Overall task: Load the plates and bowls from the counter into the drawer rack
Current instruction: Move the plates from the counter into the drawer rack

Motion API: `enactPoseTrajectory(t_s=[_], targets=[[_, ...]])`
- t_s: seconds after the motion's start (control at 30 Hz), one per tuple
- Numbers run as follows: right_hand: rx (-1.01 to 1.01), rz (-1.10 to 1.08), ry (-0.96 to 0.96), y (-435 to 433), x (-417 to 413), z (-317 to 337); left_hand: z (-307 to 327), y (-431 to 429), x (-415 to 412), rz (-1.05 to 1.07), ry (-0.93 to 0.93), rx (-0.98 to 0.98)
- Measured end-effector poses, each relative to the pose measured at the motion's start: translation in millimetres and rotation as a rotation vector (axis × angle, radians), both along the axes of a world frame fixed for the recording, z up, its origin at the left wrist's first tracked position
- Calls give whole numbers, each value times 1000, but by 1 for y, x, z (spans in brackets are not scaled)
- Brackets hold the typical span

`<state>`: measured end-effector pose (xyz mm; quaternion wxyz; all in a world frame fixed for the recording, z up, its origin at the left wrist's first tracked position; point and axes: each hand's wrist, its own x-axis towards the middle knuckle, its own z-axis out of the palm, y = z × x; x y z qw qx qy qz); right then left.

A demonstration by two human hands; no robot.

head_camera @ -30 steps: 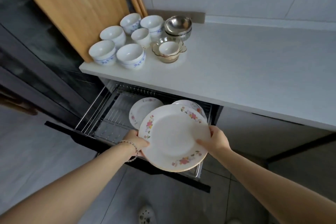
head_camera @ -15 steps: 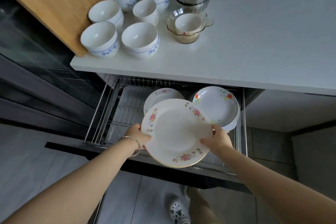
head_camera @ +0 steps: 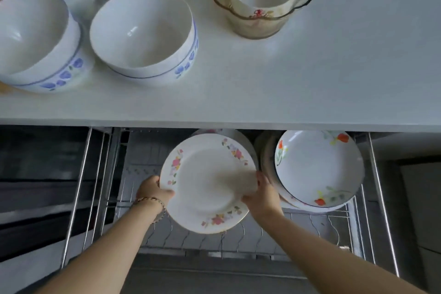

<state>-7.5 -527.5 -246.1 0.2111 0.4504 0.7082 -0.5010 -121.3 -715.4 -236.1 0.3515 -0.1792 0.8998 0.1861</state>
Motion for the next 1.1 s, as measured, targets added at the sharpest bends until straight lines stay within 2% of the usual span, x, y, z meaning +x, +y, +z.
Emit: enactPoseTrajectory(t_s=[0.23, 0.47, 0.57, 0.73, 0.8, 0.87, 0.97, 1.1], targets=[[166, -118, -179, -24, -21, -35, -58, 11, -35, -67, 9, 2], [231, -361, -252, -40, -31, -46, -62, 34, -37, -74, 105, 61], [229, -415, -260, -42, -34, -49, -61, 31, -35, -49, 18, 122], [156, -349, -264, -39, -26, -36, -45, 19, -33, -55, -237, 189], [86, -244, -300, -34, -19, -22, -24, 19, -32, -191, -256, 83], [25, -91, -328, -25, -11, -2, 3, 23, -28, -432, -259, 26], [2, 83, -340, -2, 6, 44, 51, 43, -16, -742, -276, 63], [77, 132, -320, 43, 39, 117, 122, 103, 7, -979, -202, 123]])
